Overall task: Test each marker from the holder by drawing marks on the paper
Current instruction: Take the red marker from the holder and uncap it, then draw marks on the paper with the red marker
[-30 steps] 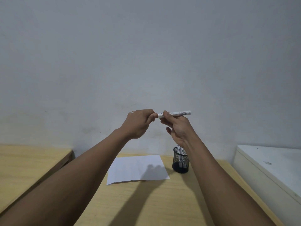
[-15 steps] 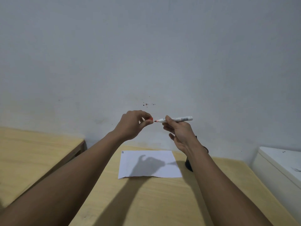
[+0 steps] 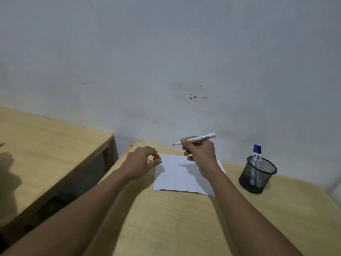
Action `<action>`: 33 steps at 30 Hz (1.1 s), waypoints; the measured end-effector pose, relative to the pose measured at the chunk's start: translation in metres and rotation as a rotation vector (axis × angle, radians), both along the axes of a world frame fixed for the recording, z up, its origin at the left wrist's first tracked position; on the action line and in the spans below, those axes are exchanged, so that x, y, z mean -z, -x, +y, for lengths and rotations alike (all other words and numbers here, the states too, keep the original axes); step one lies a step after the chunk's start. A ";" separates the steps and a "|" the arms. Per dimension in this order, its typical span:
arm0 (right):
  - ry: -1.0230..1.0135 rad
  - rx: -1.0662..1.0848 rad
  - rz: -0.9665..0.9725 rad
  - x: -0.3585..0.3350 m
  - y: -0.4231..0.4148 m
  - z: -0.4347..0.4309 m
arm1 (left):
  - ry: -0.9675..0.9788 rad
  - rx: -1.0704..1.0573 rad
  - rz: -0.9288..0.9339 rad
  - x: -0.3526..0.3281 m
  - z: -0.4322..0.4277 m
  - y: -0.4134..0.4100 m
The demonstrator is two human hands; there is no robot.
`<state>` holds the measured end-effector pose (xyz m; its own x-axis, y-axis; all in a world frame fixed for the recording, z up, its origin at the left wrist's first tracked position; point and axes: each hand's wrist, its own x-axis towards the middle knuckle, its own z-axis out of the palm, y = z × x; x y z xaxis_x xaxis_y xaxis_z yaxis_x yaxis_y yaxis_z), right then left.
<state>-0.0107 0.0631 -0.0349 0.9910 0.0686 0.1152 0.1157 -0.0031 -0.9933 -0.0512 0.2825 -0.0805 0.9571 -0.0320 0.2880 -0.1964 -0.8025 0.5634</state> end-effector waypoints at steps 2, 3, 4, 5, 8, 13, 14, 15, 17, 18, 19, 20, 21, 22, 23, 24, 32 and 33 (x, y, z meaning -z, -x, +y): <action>0.049 -0.007 0.008 0.013 -0.011 0.011 | -0.011 -0.027 0.019 0.013 -0.001 -0.003; 0.067 -0.011 0.015 0.018 -0.017 0.016 | -0.027 -0.034 0.020 0.018 -0.003 -0.006; 0.082 -0.015 0.020 0.024 -0.023 0.020 | -0.049 -0.024 0.019 0.023 -0.003 -0.009; 0.099 -0.021 0.018 0.029 -0.030 0.025 | -0.079 -0.002 0.020 0.027 -0.004 -0.012; 0.136 -0.047 0.010 0.044 -0.046 0.037 | -0.189 0.045 0.015 0.041 -0.002 -0.019; 0.170 -0.114 0.041 0.066 -0.071 0.054 | -0.238 0.032 -0.016 0.053 -0.001 -0.025; 0.156 -0.129 0.050 0.071 -0.076 0.056 | -0.232 0.031 -0.018 0.053 0.000 -0.026; 0.153 -0.140 0.056 0.076 -0.080 0.057 | -0.222 0.031 -0.017 0.053 0.001 -0.027; 0.167 -0.144 0.055 0.083 -0.085 0.057 | -0.213 0.032 -0.012 0.053 0.001 -0.028; 0.176 -0.144 0.050 0.085 -0.087 0.056 | -0.216 0.030 -0.009 0.053 0.000 -0.028; 0.185 -0.142 0.042 0.086 -0.087 0.056 | -0.218 0.027 -0.006 0.053 0.000 -0.028; 0.188 -0.138 0.031 0.087 -0.088 0.055 | -0.215 0.026 0.001 0.052 0.000 -0.028; 0.194 -0.129 0.022 0.088 -0.089 0.055 | -0.213 0.024 0.008 0.052 0.000 -0.027; 0.206 -0.116 0.016 0.089 -0.090 0.055 | -0.211 0.022 0.014 0.051 0.000 -0.027; 0.220 -0.103 0.009 0.090 -0.091 0.055 | -0.210 0.021 0.015 0.050 -0.001 -0.027; 0.229 -0.093 0.001 0.092 -0.091 0.056 | -0.210 0.020 0.011 0.050 -0.001 -0.027; 0.299 -0.060 -0.032 0.097 -0.094 0.056 | -0.223 0.010 0.006 0.045 -0.004 -0.024; 0.308 -0.062 -0.036 0.098 -0.094 0.056 | -0.221 0.011 0.005 0.045 -0.003 -0.023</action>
<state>0.0837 0.1188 -0.1328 0.9794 0.1661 0.1145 0.1602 -0.2953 -0.9419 -0.0278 0.2793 -0.1260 0.9579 -0.1039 0.2677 -0.2030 -0.9044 0.3752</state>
